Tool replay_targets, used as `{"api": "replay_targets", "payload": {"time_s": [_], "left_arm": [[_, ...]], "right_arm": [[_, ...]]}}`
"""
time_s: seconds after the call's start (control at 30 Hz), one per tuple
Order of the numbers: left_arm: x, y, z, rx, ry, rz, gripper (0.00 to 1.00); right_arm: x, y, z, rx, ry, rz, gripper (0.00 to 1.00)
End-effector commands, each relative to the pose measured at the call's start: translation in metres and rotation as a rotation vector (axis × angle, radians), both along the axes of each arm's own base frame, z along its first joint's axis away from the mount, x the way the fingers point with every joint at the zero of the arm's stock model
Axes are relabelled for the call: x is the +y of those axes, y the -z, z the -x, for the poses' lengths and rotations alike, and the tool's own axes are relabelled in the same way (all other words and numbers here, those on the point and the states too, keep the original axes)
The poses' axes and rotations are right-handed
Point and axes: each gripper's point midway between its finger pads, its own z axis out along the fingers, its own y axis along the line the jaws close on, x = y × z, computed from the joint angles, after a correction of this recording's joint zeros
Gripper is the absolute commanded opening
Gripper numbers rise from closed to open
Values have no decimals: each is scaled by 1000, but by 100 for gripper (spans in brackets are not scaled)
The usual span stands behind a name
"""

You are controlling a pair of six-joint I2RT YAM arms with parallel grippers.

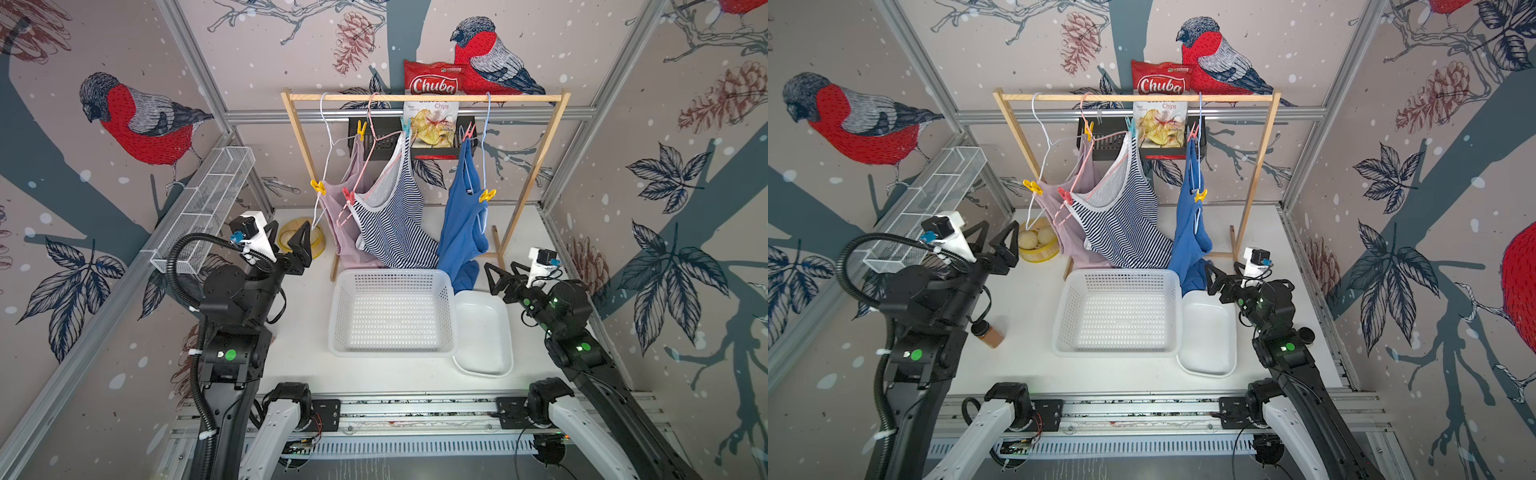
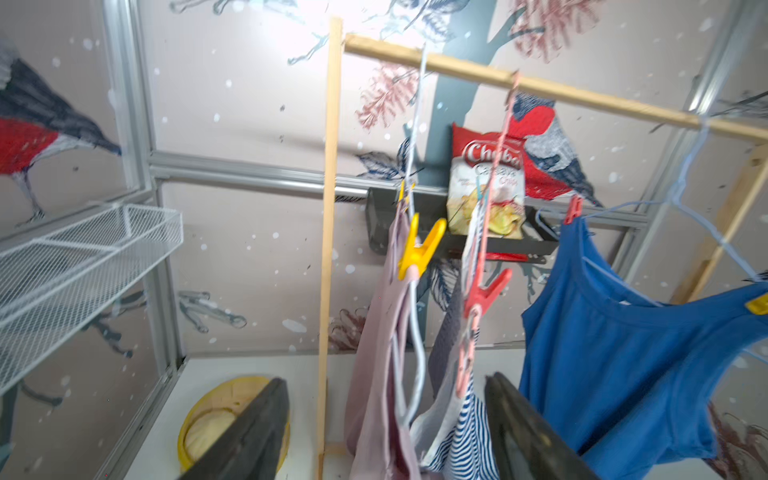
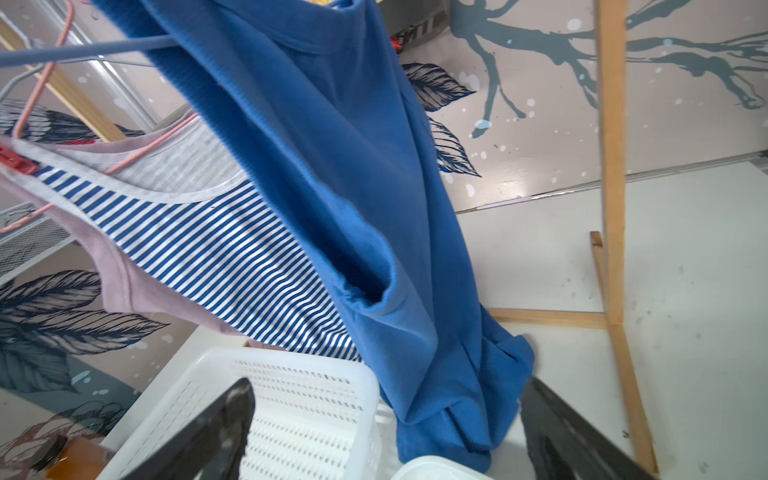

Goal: Remove the clothespins securing tank tops to the hanger
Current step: Pick up the hanger from the clothesline.

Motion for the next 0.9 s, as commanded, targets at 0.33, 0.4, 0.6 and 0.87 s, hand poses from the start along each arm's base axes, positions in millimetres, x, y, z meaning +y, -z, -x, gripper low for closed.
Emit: {"api": "replay_targets", "payload": {"time_s": [0.33,0.4,0.6,0.87], "left_arm": [[-34,-3,-47,174,188,-82,74],[-32,-3,-49,178,174,-91,74],[-24,5,-66,238,123,-145,67],[-19,16,-88,327,98,-204,64]], "right_arm": [[26,-28,8,-74,-58,7,99],[29,-28,9,-78,-64,10,99],[39,-23,10,-83,-83,23,99],[47,-26,10,-103,-100,29,99]]}}
